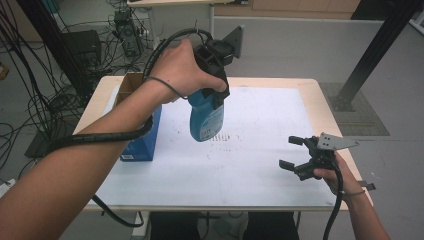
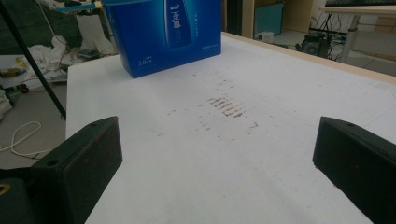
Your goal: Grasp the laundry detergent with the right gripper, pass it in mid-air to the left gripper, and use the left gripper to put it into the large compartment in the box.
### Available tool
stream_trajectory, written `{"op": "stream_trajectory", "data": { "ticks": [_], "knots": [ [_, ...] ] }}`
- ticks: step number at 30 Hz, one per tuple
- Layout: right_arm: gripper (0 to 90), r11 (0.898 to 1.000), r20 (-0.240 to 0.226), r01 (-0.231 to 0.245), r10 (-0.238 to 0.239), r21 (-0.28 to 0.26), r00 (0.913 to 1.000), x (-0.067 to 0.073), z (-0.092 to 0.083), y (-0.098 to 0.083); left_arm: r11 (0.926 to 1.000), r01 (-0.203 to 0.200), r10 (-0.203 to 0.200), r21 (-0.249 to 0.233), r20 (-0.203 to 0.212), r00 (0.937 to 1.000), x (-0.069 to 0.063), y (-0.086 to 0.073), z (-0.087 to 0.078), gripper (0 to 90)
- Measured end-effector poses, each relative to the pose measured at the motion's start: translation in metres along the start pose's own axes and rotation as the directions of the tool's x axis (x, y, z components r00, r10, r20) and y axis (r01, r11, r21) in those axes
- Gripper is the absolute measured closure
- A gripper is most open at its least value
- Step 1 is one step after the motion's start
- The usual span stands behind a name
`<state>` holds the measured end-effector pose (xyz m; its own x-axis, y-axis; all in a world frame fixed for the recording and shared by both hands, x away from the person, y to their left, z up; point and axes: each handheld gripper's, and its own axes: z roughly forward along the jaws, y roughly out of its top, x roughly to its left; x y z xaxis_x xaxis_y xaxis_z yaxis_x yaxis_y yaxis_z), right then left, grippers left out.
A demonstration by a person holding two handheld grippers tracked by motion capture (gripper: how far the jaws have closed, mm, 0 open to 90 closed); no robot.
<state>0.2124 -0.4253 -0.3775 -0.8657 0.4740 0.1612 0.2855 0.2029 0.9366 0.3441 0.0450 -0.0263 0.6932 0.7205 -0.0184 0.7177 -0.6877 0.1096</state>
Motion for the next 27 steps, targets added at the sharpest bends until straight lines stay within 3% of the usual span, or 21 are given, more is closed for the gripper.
{"op": "stream_trajectory", "data": {
  "ticks": [5,8,18,27],
  "knots": [
    [1.5,1.0,0.004,0.001,-0.001,0.0,1.0,0.0,-0.002,0.001,0.9997,0.026,-0.026,-0.002,-0.008,0.9996,0.006,0.002,-0.008,37.7],
    [1.5,1.0,0.008,0.001,-0.001,-0.002,1.0,0.0,-0.003,0.001,0.998,0.063,-0.063,-0.012,-0.018,0.9979,0.012,0.003,-0.017,37.7],
    [1.5,1.0,0.024,0.009,-0.009,0.003,0.9997,0.001,-0.006,0.004,0.9894,0.144,-0.145,-0.019,-0.041,0.9886,0.028,0.006,-0.033,37.8],
    [1.4,1.0,0.035,0.016,-0.016,-0.001,0.9993,0.0,-0.01,0.008,0.9645,0.263,-0.264,-0.026,-0.027,0.9643,0.056,0.008,-0.042,37.9]
  ]
}}
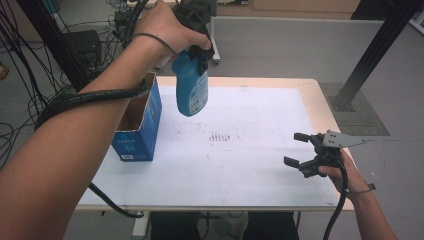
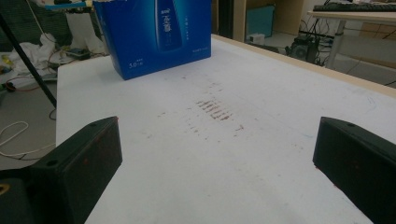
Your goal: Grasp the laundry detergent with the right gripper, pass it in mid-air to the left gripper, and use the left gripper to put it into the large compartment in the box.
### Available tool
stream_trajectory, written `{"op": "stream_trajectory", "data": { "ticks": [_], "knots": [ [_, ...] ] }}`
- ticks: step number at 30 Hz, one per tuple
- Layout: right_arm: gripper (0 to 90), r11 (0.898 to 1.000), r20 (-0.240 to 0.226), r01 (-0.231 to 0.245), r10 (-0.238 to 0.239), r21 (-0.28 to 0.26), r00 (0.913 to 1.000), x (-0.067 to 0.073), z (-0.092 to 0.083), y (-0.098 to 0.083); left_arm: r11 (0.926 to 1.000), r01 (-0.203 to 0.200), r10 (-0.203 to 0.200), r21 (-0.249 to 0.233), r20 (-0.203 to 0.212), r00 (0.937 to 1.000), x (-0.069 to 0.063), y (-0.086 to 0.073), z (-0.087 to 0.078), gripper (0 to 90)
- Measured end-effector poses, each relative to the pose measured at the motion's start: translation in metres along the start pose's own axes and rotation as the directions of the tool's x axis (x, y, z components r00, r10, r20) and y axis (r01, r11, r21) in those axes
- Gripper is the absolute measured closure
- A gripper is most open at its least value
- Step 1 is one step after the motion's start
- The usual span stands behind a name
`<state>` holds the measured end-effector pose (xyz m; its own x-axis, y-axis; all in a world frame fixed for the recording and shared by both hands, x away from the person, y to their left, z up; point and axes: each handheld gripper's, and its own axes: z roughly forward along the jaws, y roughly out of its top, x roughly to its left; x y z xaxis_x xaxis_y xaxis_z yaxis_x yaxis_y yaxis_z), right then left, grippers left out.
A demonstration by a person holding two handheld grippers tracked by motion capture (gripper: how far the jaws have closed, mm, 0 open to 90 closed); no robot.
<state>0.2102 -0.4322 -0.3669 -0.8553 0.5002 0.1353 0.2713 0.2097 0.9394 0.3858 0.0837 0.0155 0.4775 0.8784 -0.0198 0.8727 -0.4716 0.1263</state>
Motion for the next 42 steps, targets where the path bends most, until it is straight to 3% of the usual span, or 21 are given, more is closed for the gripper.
{"op": "stream_trajectory", "data": {
  "ticks": [11,16,20,21,24,27,28,29,34,38,42],
  "knots": [
    [1.4,1.0,0.008,0.006,-0.006,-0.006,1.0,-0.002,0.002,0.002,0.9922,0.125,-0.125,-0.007,-0.013,0.9921,0.025,0.004,-0.014,37.9],
    [1.4,1.0,0.018,0.005,-0.005,-0.01,0.9998,-0.003,0.003,0.003,0.9842,0.177,-0.177,0.007,-0.018,0.9841,0.044,0.005,-0.021,37.9],
    [1.5,1.0,0.017,0.009,-0.008,-0.011,0.9998,-0.003,0.005,0.005,0.9726,0.232,-0.232,0.004,-0.034,0.9721,0.059,0.0,-0.027,37.9],
    [1.5,1.0,0.017,0.009,-0.008,-0.011,0.9998,-0.003,0.005,0.005,0.9726,0.232,-0.232,0.004,-0.034,0.9721,0.059,0.0,-0.027,37.9],
    [1.4,1.0,0.018,0.007,-0.006,-0.018,0.9998,-0.002,0.005,0.006,0.9594,0.282,-0.282,-0.003,-0.047,0.9583,0.074,-0.006,-0.03,37.9],
    [1.4,1.0,0.022,0.01,-0.009,-0.016,0.9997,-0.001,0.005,0.007,0.954,0.3,-0.299,-0.003,-0.047,0.953,0.084,-0.011,-0.031,37.9],
    [1.4,1.0,0.022,0.01,-0.01,-0.017,0.9997,-0.001,0.005,0.007,0.9467,0.322,-0.322,0.0,-0.045,0.9458,0.093,-0.015,-0.032,37.9],
    [1.4,1.0,0.025,0.01,-0.01,-0.02,0.9996,-0.001,0.005,0.006,0.9456,0.325,-0.325,0.004,-0.046,0.9447,0.097,-0.017,-0.032,37.9],
    [1.4,0.999,0.029,0.0,0.001,-0.04,0.9996,-0.001,0.002,0.005,0.921,0.39,-0.389,0.005,-0.052,0.9198,0.12,-0.03,-0.032,37.9],
    [1.4,0.999,0.031,0.004,-0.003,-0.039,0.9995,0.0,0.002,0.005,0.9044,0.427,-0.425,0.005,-0.069,0.9024,0.132,-0.037,-0.032,37.9],
    [1.4,0.999,0.036,0.0,0.001,-0.036,0.9994,0.001,0.003,0.005,0.895,0.446,-0.444,0.006,-0.084,0.8921,0.139,-0.042,-0.03,37.9]
  ]
}}
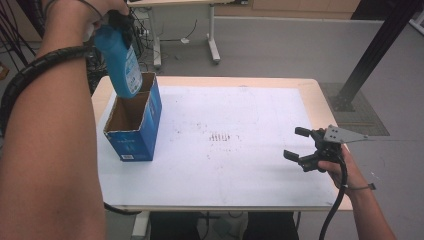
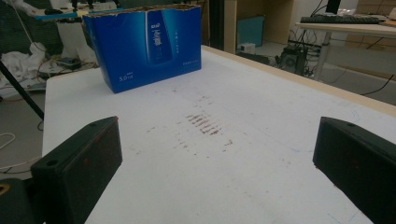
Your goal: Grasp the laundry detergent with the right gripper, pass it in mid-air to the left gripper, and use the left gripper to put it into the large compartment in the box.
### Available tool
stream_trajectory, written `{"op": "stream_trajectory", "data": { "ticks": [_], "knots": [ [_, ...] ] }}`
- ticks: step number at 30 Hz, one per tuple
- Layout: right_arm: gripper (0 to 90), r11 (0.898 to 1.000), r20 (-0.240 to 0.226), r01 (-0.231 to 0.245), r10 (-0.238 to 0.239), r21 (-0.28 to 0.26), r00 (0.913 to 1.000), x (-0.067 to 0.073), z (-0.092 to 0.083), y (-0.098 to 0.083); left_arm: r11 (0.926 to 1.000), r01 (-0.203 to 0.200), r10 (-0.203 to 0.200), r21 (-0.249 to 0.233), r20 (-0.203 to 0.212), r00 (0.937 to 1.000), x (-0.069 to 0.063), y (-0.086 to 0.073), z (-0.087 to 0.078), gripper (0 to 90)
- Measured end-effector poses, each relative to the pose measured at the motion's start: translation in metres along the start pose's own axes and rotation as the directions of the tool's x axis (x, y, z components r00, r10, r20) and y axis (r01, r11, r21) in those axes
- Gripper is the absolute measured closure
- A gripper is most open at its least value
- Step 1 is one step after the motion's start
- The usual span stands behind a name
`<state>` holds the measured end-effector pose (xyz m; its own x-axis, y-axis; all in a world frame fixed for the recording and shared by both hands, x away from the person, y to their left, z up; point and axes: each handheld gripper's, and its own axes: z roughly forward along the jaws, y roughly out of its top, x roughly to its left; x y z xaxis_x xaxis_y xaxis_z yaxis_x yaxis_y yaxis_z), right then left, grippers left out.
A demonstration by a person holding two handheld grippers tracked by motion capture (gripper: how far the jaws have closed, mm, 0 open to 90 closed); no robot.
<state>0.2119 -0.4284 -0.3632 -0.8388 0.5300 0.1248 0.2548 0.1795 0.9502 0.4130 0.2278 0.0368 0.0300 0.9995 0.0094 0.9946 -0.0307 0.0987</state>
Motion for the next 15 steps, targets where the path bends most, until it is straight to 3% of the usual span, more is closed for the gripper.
{"op": "stream_trajectory", "data": {
  "ticks": [4,15],
  "knots": [
    [1.4,1.0,-0.002,-0.001,0.001,-0.005,1.0,0.0,0.0,0.0,0.9996,0.028,-0.028,0.008,-0.015,0.9995,0.004,0.0,0.004,37.8],
    [1.4,1.0,0.004,-0.004,0.004,-0.002,1.0,0.002,-0.001,-0.002,0.9986,0.047,-0.046,0.023,-0.02,0.9987,0.009,0.002,0.011,37.8]
  ]
}}
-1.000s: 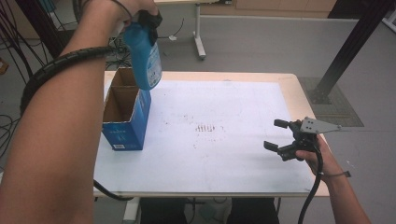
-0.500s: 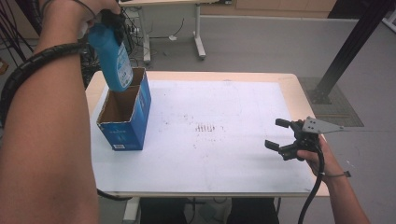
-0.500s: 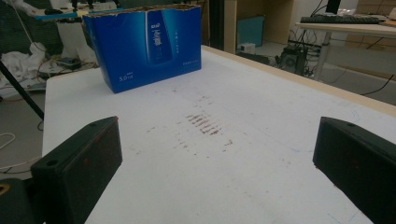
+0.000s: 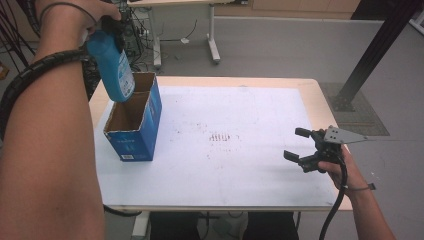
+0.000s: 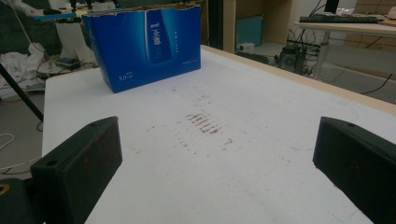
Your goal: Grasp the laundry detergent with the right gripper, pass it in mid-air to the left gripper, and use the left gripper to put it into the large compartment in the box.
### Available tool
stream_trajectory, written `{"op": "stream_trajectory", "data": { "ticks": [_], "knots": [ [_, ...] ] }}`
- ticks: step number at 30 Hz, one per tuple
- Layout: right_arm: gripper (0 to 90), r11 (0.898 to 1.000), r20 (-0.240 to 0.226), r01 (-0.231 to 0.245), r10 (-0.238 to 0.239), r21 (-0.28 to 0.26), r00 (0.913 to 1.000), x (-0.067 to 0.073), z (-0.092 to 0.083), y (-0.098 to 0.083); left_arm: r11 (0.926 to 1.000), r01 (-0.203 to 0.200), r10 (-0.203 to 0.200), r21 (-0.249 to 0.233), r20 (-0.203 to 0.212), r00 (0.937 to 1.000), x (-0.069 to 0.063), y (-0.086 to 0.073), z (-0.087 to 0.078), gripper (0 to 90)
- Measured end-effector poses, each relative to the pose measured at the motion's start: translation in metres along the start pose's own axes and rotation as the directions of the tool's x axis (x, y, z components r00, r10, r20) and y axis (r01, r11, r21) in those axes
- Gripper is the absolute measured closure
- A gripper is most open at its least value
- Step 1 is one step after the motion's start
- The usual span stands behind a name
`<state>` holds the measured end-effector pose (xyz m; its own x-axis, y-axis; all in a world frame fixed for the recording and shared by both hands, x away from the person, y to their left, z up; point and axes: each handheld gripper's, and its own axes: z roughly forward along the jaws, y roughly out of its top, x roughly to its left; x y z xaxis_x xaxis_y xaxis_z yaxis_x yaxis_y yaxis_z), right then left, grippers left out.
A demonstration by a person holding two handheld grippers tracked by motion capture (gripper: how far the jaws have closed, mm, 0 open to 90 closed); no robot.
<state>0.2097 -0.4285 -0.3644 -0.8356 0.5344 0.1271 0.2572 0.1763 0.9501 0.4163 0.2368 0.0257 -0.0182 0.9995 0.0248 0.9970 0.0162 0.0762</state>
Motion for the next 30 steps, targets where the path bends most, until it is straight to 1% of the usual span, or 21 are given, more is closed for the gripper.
{"op": "stream_trajectory", "data": {
  "ticks": [5,9,10,15,17,19,20,22,23,25,27,30],
  "knots": [
    [1.4,1.0,-0.004,-0.005,0.005,-0.011,1.0,0.001,0.001,-0.001,1.0,0.003,-0.004,0.004,0.008,1.0,0.002,0.001,0.008,37.8],
    [1.4,1.0,-0.001,-0.006,0.006,-0.004,1.0,0.001,0.002,-0.002,0.9999,0.007,-0.008,0.014,0.011,0.9999,0.003,0.003,0.017,37.8],
    [1.4,1.0,0.0,-0.006,0.006,-0.004,1.0,0.002,0.002,-0.002,0.9999,0.007,-0.008,0.014,0.011,0.9999,0.003,0.003,0.017,37.8],
    [1.4,1.0,-0.002,-0.009,0.009,-0.002,1.0,0.001,0.003,-0.002,0.9995,0.005,-0.005,0.031,0.013,0.9999,0.005,0.007,0.03,37.8],
    [1.4,1.0,-0.001,-0.01,0.01,0.001,0.9999,0.001,0.004,-0.003,0.9994,0.01,-0.01,0.033,0.016,0.9998,0.006,0.007,0.035,37.8],
    [1.4,1.0,-0.002,-0.012,0.012,0.0,0.9999,0.001,0.004,-0.003,0.9988,0.004,-0.005,0.048,0.016,0.9999,0.006,0.009,0.04,37.7],
    [1.4,1.0,-0.003,-0.012,0.012,0.001,0.9999,0.001,0.004,-0.003,0.9988,0.004,-0.005,0.048,0.016,0.9999,0.006,0.009,0.04,37.8],
    [1.4,1.0,-0.004,-0.015,0.015,0.005,0.9999,0.001,0.006,-0.003,0.9986,0.011,-0.013,0.052,0.029,0.9995,0.008,0.009,0.048,37.8],
    [1.4,1.0,-0.006,-0.018,0.018,0.006,0.9998,0.001,0.006,-0.003,0.9985,0.006,-0.007,0.055,0.03,0.9995,0.008,0.01,0.049,37.7],
    [1.4,1.0,-0.008,-0.018,0.018,0.008,0.9998,0.001,0.007,-0.004,0.9983,0.008,-0.01,0.057,0.038,0.9992,0.01,0.01,0.053,37.7],
    [1.4,1.0,-0.011,-0.02,0.02,0.006,0.9997,0.002,0.008,-0.004,0.9983,0.006,-0.008,0.058,0.036,0.9993,0.01,0.01,0.057,37.8],
    [1.4,1.0,-0.009,-0.018,0.019,0.011,0.9998,0.002,0.008,-0.005,0.9978,0.013,-0.015,0.065,0.033,0.9993,0.009,0.01,0.063,37.8]
  ]
}}
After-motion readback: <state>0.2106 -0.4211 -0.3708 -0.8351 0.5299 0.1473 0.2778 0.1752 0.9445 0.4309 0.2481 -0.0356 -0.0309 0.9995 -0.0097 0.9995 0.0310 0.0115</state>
